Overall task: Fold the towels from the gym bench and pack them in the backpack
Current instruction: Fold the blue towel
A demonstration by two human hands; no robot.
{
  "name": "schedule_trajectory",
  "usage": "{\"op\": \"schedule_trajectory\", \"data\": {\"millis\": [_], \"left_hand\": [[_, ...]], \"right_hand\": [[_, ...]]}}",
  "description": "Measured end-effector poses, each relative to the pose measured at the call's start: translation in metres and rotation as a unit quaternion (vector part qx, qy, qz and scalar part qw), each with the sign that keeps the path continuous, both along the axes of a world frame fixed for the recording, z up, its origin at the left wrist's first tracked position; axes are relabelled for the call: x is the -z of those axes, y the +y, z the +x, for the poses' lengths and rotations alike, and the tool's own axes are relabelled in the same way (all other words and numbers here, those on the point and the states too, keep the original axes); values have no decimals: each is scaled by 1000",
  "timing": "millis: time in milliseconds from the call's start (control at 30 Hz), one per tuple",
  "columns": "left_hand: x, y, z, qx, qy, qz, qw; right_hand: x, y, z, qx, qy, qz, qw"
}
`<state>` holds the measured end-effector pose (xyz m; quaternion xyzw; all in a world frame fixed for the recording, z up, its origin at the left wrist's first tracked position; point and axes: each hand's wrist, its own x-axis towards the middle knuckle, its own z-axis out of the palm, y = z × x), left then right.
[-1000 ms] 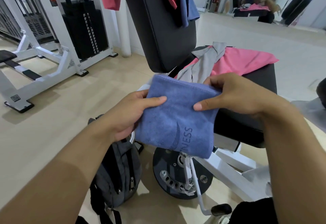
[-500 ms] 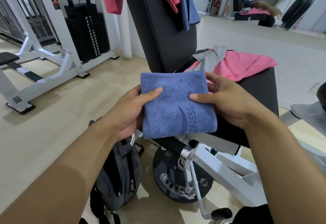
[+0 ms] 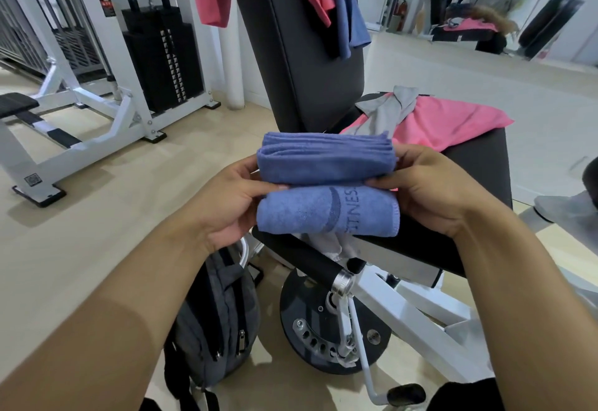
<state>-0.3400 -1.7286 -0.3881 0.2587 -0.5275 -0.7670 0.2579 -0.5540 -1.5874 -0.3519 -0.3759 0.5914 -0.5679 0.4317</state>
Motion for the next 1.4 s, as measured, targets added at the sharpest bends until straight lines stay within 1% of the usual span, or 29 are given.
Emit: {"op": "schedule_trajectory", "data": {"millis": [100,167,267,400,567,633,667,733,767,800,867,967,1067,1167,1200,1333,1400], "left_hand": [[-2,-1,1,4,16,18,1000],[-2,-2,3,4,21,40,999],[-3,-2,3,11,53,96,994],[-6,-3,5,30,71,120,990],[-9,-3,9,23,50,65,996],[-9,-2,10,28,55,49,997],[-10,-1,10,43,61,45,996],[-11,3,9,66,62,27,996],[-10,5,7,60,48,0,997],[-7,7,3,40,28,-37,998],[2,11,-5,-11,-4,-106,994],[10,10,-7,-47,-7,-158,986],[9,6,-5,-44,-7,-252,967],[12,8,-7,-26,-48,-312,948],[13,8,-8,-20,-61,-315,947],[15,6,-9,-7,-107,-273,956],[16,7,-11,-11,-129,-292,948]], "right_hand": [[0,2,4,6,40,-5,999],[0,3,6,11,49,-8,999],[-4,5,9,3,47,-10,999],[-11,8,11,-14,23,-20,999],[-10,4,11,26,13,-21,999],[-10,4,11,20,-2,-21,1000],[-9,4,11,21,18,-22,999],[-4,4,11,37,124,-26,991],[-2,3,13,49,165,-34,984],[0,2,13,56,187,-42,980],[3,1,13,59,189,-52,979],[4,0,9,45,167,-72,982],[5,0,1,51,159,-89,982],[5,3,-5,12,245,-35,969],[5,4,-7,-2,257,-20,966],[3,4,-8,-22,261,7,965],[4,3,-8,-31,267,22,963]]}}
